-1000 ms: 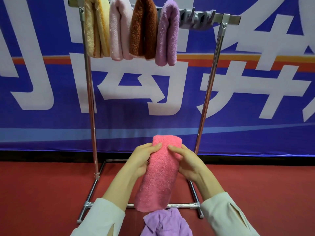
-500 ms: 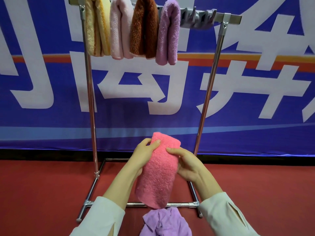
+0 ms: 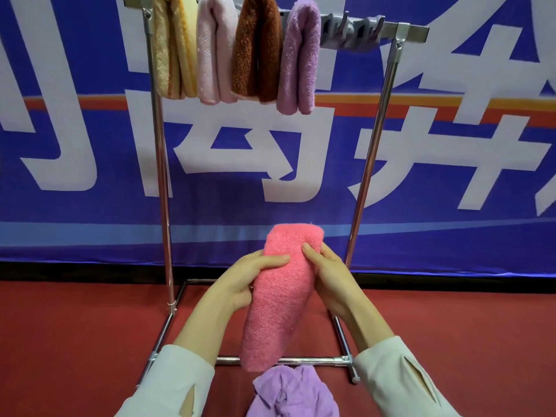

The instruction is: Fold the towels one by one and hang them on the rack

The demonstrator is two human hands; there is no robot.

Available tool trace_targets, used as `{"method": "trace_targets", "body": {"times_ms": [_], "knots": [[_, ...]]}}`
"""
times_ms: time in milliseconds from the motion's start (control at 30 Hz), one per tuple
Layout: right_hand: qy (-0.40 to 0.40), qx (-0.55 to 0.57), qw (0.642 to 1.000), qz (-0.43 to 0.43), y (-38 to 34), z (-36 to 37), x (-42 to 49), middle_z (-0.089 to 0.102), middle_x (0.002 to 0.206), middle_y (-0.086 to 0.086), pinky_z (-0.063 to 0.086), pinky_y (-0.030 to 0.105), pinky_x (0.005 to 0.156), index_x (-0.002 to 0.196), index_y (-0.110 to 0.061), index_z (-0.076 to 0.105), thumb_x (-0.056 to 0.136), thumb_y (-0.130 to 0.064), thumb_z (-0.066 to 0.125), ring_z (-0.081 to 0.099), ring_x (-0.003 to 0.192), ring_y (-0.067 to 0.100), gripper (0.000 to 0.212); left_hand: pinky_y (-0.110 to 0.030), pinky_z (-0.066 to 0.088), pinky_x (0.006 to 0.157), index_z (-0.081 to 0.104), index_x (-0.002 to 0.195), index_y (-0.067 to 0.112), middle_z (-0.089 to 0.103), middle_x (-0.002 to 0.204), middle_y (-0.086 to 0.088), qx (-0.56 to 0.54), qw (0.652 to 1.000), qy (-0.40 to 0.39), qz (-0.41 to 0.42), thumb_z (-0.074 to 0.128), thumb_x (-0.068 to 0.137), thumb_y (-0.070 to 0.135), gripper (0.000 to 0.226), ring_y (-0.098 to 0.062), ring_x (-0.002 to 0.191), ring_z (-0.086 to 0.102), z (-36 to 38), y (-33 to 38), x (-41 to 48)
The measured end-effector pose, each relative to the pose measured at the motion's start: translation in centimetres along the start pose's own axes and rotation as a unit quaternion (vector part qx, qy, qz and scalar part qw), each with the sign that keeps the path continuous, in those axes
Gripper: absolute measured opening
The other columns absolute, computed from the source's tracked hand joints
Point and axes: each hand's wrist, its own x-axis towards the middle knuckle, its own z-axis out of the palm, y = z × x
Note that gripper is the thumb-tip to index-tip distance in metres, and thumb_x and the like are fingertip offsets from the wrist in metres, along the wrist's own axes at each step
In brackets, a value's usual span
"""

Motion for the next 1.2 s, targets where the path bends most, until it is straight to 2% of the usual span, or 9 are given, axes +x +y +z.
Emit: {"method": "trace_targets", "body": {"times_ms": [133,267,367,567,733,833,933,1067,1200], "knots": [[0.018,-0.001,1.000,0.001,-0.3,-0.2,0.2,0.071,0.112,0.014,0.054,0.038,0.086,0.123,-0.005,0.061,0.100,-0.020,0.049,0.067,0.106,0.028,0.030,-0.033,0.058,0.072,0.065,0.113,0.006,0.072,0.104,-0.015,-0.018,0.999,-0.037,0.032,0.064,0.083,0.006,0.030,-0.025,0.088,0.072,0.5,0.5,-0.5],[0.052,-0.011,0.998,0.016,-0.3,-0.3,0.4,0.071,0.109,0.018,0.053,0.042,0.093,0.120,0.000,0.063,0.100,-0.030,0.048,0.067,0.105,0.031,0.039,-0.040,0.055,0.087,0.065,0.114,0.004,0.069,0.111,-0.019,0.016,0.997,-0.009,0.080,0.064,0.087,0.012,0.029,-0.030,0.098,0.068,1.0,0.7,-0.5],[-0.017,-0.077,0.994,0.074,-0.5,-0.4,-0.3,0.074,0.106,0.013,0.054,0.037,0.088,0.113,-0.009,0.069,0.091,-0.044,0.058,0.070,0.097,0.024,0.043,-0.044,0.055,0.087,0.065,0.115,0.008,0.071,0.108,-0.018,0.002,0.993,0.031,0.118,0.066,0.087,0.017,0.029,-0.033,0.098,0.069,1.5,0.6,-0.4],[-0.088,-0.070,0.993,0.045,0.0,-0.7,-0.6,0.072,0.107,0.012,0.056,0.024,0.072,0.115,-0.001,0.066,0.085,-0.011,0.067,0.071,0.088,0.018,0.032,-0.043,0.056,0.084,0.061,0.119,0.010,0.071,0.109,-0.014,-0.023,0.983,0.079,0.165,0.067,0.086,0.014,0.033,-0.029,0.097,0.070,1.3,0.9,-0.3],[-0.114,-0.082,0.989,0.048,-0.2,-1.0,-0.5,0.073,0.092,0.004,0.054,0.025,0.073,0.119,-0.003,0.064,0.094,-0.015,0.057,0.067,0.076,0.012,0.028,-0.045,0.056,0.085,0.058,0.124,0.012,0.070,0.112,-0.014,-0.047,0.985,0.091,0.141,0.068,0.085,0.017,0.040,-0.030,0.099,0.069,0.3,0.9,-0.1],[-0.088,-0.115,0.988,0.061,0.0,-1.2,-0.5,0.053,0.072,0.003,0.043,0.021,0.062,0.114,-0.003,0.064,0.096,-0.022,0.057,0.049,0.061,0.009,0.027,-0.043,0.053,0.090,0.052,0.129,0.020,0.067,0.119,-0.012,-0.022,0.994,0.036,0.097,0.065,0.088,0.016,0.044,-0.028,0.107,0.066,0.0,0.8,-0.2],[-0.063,-0.106,0.990,0.061,-0.1,-1.1,-0.6,0.055,0.092,0.016,0.046,0.026,0.068,0.116,-0.002,0.057,0.091,-0.024,0.064,0.053,0.077,0.020,0.035,-0.034,0.053,0.089,0.050,0.132,0.022,0.064,0.122,-0.007,0.080,0.992,0.023,0.093,0.064,0.088,0.007,0.049,-0.021,0.109,0.064,-0.2,0.7,-0.1],[-0.053,-0.072,0.996,0.029,-0.2,-1.3,-0.5,0.069,0.113,0.017,0.052,0.035,0.081,0.127,-0.037,0.051,0.086,-0.012,0.069,0.068,0.092,0.025,0.051,-0.030,0.057,0.078,0.062,0.120,0.003,0.071,0.107,-0.012,0.117,0.987,0.062,0.094,0.072,0.080,0.004,0.041,-0.021,0.092,0.070,0.2,0.7,-0.1],[-0.063,-0.041,0.997,-0.012,0.1,-1.2,-0.4,0.061,0.124,0.025,0.043,0.049,0.099,0.118,-0.027,0.067,0.083,-0.008,0.069,0.061,0.102,0.032,0.040,-0.025,0.056,0.059,0.059,0.116,-0.003,0.071,0.101,-0.017,0.055,0.987,0.114,0.097,0.081,0.070,0.005,0.051,-0.020,0.078,0.071,0.6,0.6,-0.2]]}}
